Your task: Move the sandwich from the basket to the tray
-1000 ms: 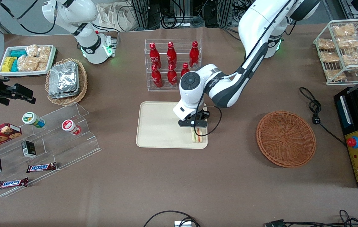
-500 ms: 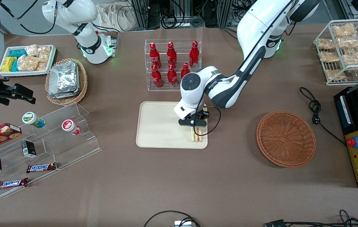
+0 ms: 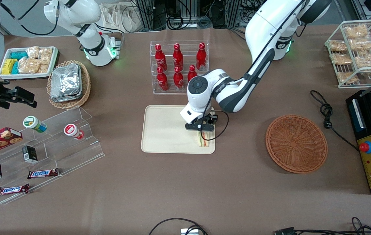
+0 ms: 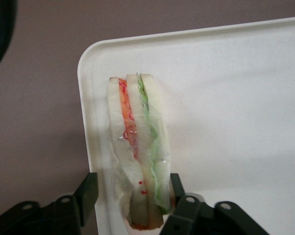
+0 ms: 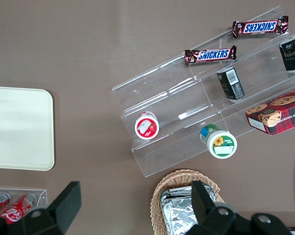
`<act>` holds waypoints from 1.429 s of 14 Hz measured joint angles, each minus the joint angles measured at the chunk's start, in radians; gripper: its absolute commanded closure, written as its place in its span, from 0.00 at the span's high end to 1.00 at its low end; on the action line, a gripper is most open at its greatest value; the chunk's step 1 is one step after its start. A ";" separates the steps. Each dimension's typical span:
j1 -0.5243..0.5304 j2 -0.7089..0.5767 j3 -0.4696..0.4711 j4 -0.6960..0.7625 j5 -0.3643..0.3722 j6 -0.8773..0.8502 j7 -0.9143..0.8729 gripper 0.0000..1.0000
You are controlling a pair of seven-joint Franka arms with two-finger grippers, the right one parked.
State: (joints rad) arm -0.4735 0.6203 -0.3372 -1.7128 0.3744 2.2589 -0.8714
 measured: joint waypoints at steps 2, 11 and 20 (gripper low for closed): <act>0.000 -0.006 0.000 0.002 0.000 0.004 -0.001 1.00; 0.075 -0.302 0.196 0.019 -0.316 -0.086 0.168 1.00; 0.293 -0.556 0.387 0.016 -0.336 -0.446 0.659 1.00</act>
State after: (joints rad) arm -0.1807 0.0644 0.0500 -1.6972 0.0380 1.8133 -0.2122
